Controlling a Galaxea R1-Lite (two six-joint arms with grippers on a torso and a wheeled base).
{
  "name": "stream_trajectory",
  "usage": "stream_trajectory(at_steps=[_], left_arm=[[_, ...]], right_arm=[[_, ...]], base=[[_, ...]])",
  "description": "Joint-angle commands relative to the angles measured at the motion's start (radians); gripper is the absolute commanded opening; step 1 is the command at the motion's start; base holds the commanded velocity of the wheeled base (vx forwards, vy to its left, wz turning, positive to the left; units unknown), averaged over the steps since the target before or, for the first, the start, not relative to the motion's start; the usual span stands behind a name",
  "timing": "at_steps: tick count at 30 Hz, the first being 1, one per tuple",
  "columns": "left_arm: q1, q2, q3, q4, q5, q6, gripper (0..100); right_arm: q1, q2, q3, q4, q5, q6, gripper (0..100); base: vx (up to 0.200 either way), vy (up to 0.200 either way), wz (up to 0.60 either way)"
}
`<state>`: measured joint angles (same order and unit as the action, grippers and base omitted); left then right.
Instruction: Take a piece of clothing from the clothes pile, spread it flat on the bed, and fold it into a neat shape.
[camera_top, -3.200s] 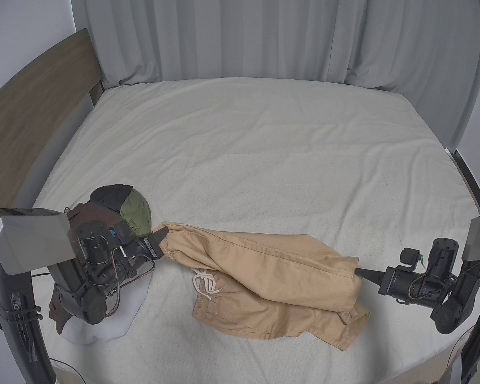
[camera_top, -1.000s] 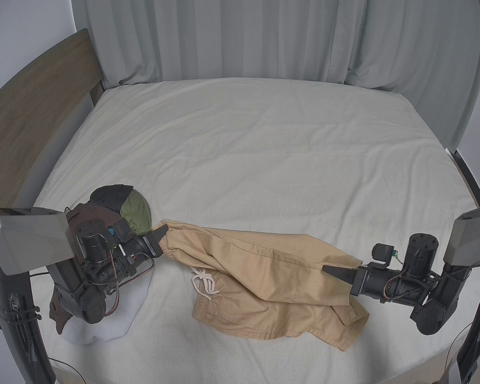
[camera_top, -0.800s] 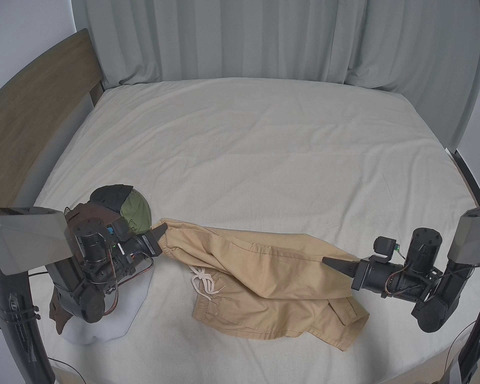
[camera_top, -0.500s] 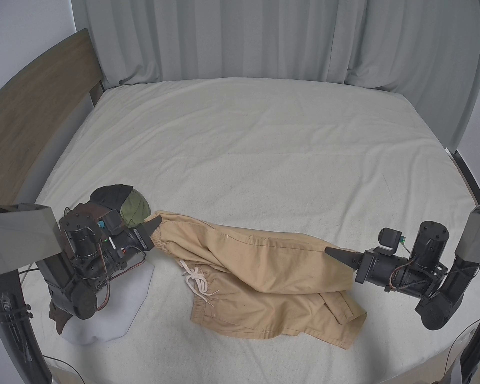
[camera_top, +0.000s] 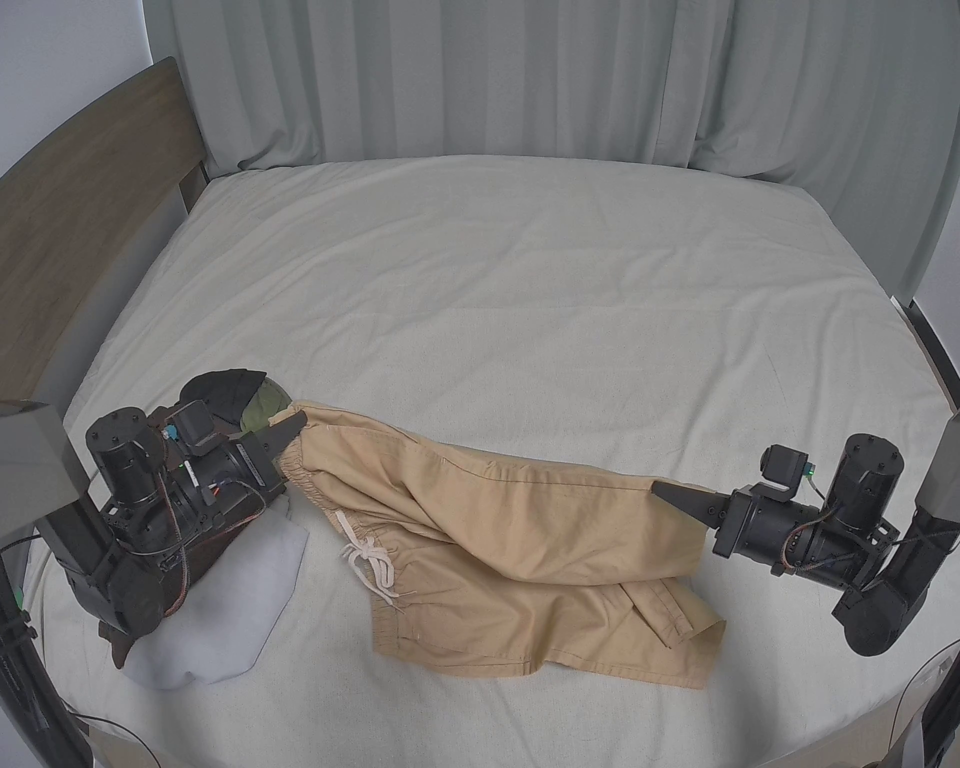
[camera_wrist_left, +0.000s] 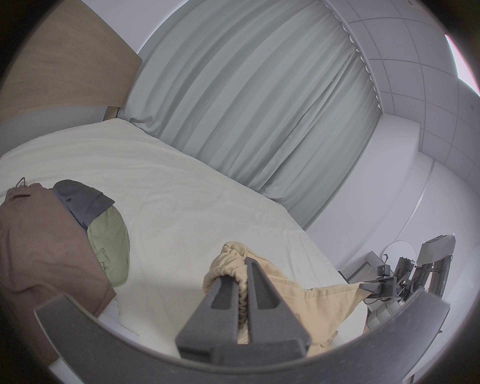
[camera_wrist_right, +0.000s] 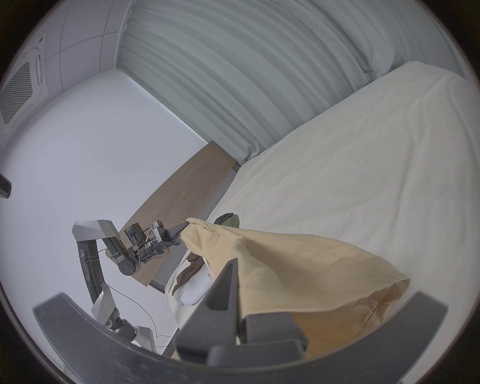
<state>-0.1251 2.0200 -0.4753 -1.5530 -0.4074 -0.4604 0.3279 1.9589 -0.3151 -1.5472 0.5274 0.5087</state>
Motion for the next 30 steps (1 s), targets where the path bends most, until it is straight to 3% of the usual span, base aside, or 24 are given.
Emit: stream_trajectory(at_steps=[1, 12, 30], left_arm=[[0.010, -0.044, 0.020, -0.001, -0.007, -0.001, 0], [0.041, -0.099, 0.076, 0.001, -0.071, 0.025, 0], [0.019, -0.064, 0.046, 0.001, -0.063, 0.059, 0]], right_arm=[[0.000, -0.002, -0.009, -0.001, 0.000, 0.001, 0], [0.002, -0.020, -0.032, -0.001, -0.006, -0.003, 0], [-0.001, -0.040, -0.052, -0.001, -0.021, -0.007, 0]], base=[[0.000, 0.000, 0.00], [0.000, 0.000, 0.00], [0.000, 0.000, 0.00]])
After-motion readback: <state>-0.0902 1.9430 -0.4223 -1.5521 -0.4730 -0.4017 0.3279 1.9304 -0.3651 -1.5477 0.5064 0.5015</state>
